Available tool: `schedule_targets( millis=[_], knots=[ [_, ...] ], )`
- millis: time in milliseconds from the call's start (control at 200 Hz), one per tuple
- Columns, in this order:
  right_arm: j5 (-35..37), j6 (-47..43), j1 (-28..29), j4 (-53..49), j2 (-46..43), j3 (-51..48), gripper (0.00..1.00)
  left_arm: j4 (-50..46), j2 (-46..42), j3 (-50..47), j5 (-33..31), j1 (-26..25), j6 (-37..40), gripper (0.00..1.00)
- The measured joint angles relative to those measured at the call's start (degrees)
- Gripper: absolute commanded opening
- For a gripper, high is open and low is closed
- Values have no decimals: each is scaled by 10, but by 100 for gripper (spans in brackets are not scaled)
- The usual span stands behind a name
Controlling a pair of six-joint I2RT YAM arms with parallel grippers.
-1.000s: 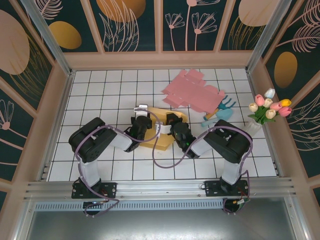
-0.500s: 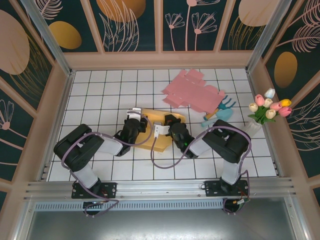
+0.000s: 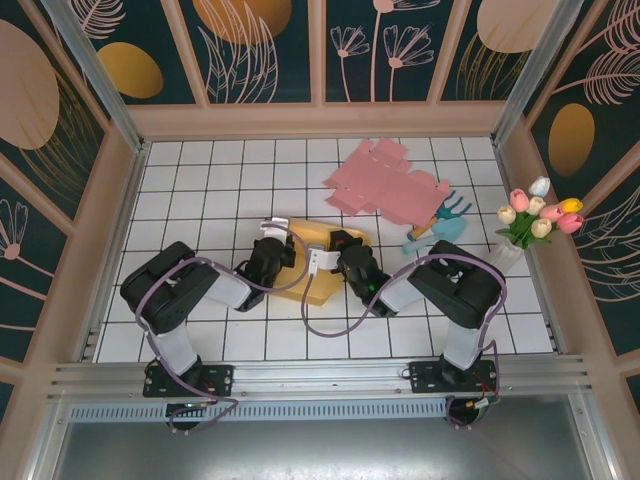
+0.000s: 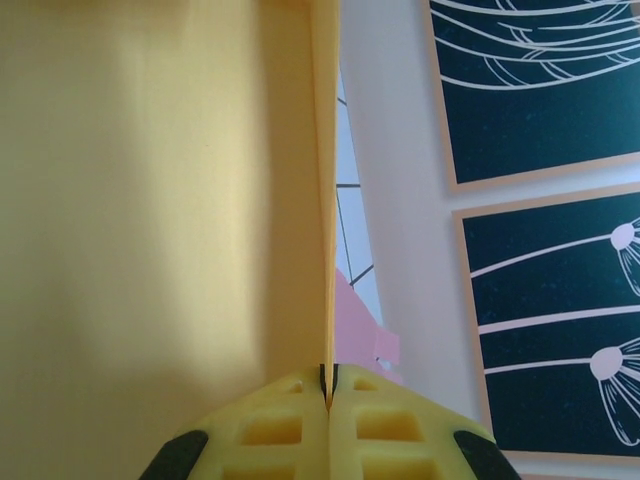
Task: Fold the paper box
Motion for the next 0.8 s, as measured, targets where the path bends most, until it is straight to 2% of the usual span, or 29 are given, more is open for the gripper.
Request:
schedule_targets(
  millis=[150, 300, 430, 601, 801],
  knots=[
    [16, 18, 0, 0, 0, 2, 0, -55, 24, 54, -58, -16, 2, 0],
    [7, 27, 0, 2, -5, 0, 0, -42, 7, 28, -53, -19, 2, 1],
    [-15, 48, 4, -23, -24, -6, 16, -33, -22, -9, -36, -19, 4, 1],
    [-33, 89, 17, -73, -74, -19, 28, -43, -42, -21, -37, -9, 7, 0],
    [-47, 151, 46, -150, -167, -28, 35, -50, -63, -23, -55, 2, 7, 0]
  ],
)
